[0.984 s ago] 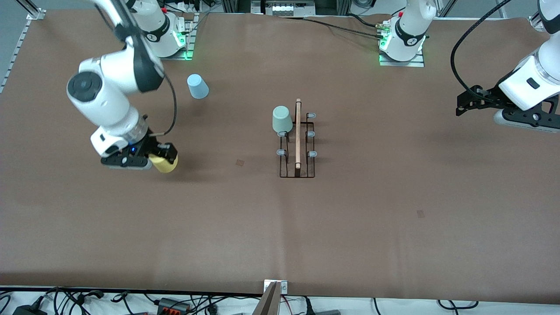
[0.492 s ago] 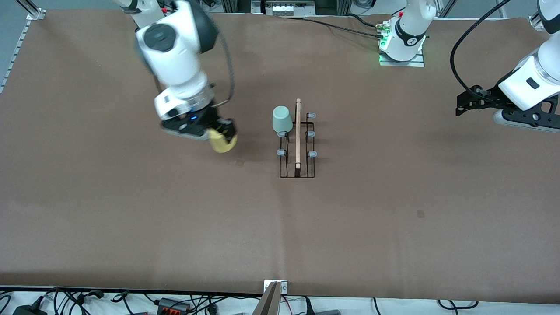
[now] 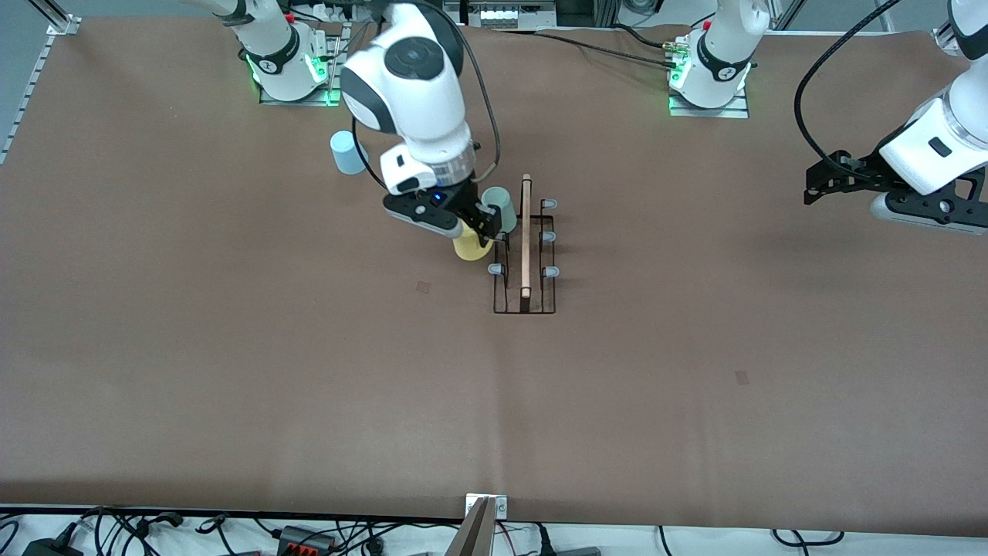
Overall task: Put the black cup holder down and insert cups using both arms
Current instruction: 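Carry the yellow cup over the rack with the right gripper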
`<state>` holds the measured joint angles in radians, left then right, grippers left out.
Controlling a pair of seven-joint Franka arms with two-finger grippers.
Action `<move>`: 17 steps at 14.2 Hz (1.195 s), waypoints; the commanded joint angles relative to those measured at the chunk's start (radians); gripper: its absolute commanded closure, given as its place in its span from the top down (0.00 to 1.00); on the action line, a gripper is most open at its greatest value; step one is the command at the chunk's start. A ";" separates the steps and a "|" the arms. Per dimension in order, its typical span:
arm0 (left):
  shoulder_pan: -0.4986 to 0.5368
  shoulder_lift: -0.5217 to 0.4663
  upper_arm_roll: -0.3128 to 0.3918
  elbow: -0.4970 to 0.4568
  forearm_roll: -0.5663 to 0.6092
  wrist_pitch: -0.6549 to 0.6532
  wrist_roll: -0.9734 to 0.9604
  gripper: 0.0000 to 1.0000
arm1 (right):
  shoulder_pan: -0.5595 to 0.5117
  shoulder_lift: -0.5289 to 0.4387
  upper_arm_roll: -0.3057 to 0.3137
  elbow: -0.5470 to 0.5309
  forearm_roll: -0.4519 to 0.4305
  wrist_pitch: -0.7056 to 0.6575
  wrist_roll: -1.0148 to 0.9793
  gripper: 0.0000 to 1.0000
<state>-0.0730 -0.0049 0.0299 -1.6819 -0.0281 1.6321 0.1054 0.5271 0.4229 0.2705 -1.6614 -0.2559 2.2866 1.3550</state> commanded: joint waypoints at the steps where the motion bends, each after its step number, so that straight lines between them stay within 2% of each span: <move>1: -0.004 -0.003 0.001 0.008 0.013 -0.011 -0.007 1.00 | 0.043 0.088 -0.010 0.086 -0.066 -0.015 0.047 0.09; 13: -0.002 -0.003 0.001 0.010 0.011 -0.018 -0.006 1.00 | 0.054 0.163 -0.013 0.114 -0.100 0.089 0.056 0.11; 14: -0.002 -0.003 0.001 0.010 0.011 -0.018 -0.006 1.00 | 0.054 0.168 -0.013 0.114 -0.103 0.091 0.056 0.14; 15: -0.002 -0.003 0.001 0.010 0.011 -0.018 -0.006 1.00 | 0.054 0.177 -0.013 0.114 -0.108 0.091 0.056 0.22; 16: -0.002 -0.001 0.001 0.010 0.011 -0.018 -0.006 1.00 | 0.054 0.178 -0.013 0.114 -0.106 0.091 0.056 0.38; 17: -0.002 -0.001 0.001 0.010 0.011 -0.018 -0.006 1.00 | 0.054 0.178 -0.013 0.112 -0.106 0.091 0.055 0.44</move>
<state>-0.0725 -0.0049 0.0308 -1.6819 -0.0281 1.6301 0.1054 0.5654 0.5732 0.2617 -1.5718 -0.3442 2.3762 1.3846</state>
